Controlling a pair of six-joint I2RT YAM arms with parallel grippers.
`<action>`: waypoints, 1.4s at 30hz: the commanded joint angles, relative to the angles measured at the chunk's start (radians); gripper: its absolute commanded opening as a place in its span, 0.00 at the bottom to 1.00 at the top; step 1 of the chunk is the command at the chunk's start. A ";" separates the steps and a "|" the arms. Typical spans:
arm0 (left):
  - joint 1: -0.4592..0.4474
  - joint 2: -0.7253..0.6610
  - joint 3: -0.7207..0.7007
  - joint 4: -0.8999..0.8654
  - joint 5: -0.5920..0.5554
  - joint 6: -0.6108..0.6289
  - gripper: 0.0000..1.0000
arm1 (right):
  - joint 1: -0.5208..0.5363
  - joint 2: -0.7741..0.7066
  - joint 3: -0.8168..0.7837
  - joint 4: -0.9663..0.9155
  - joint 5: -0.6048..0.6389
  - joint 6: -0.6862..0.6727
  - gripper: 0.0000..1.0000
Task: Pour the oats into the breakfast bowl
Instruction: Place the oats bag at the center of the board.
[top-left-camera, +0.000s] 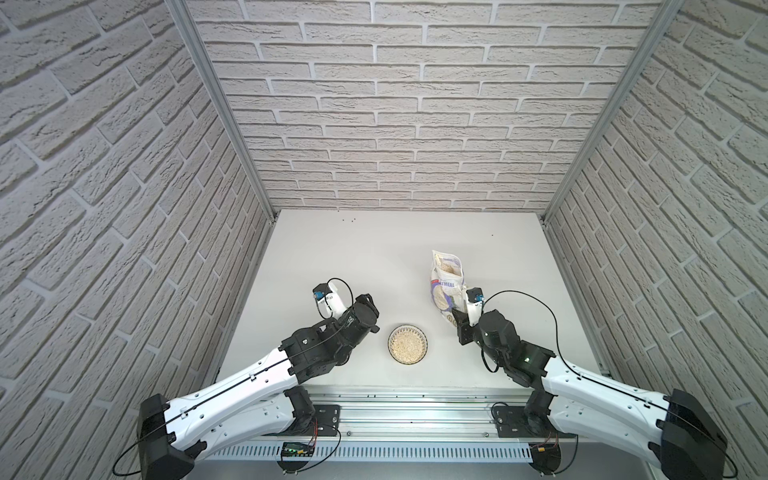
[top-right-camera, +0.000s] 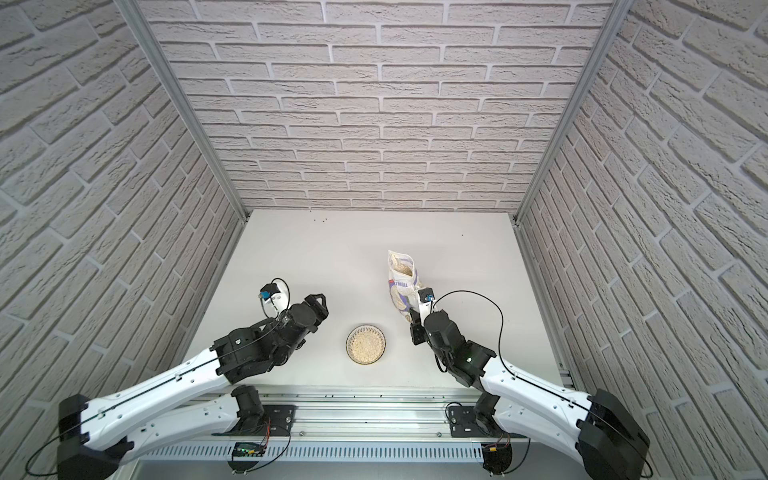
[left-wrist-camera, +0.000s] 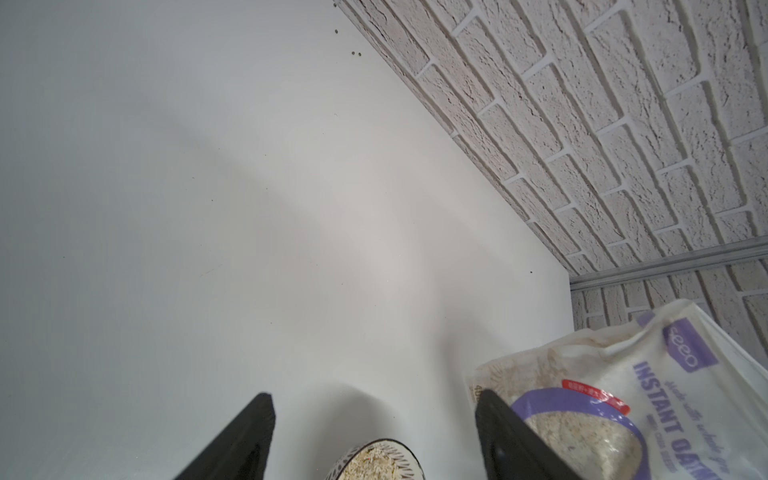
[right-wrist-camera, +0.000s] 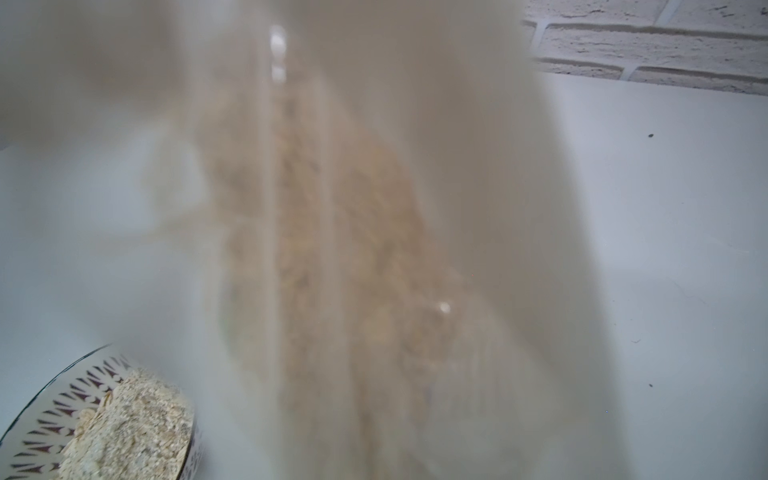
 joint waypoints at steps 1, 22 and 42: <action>0.008 0.017 0.010 0.040 0.016 0.005 0.79 | -0.006 0.035 0.014 0.458 0.027 0.029 0.03; 0.008 0.087 -0.004 0.052 0.041 -0.032 0.79 | -0.018 0.098 -0.120 0.362 0.193 0.091 0.67; 0.005 0.139 0.065 0.004 -0.037 0.050 0.81 | -0.017 -0.177 0.355 -0.685 0.070 0.080 1.00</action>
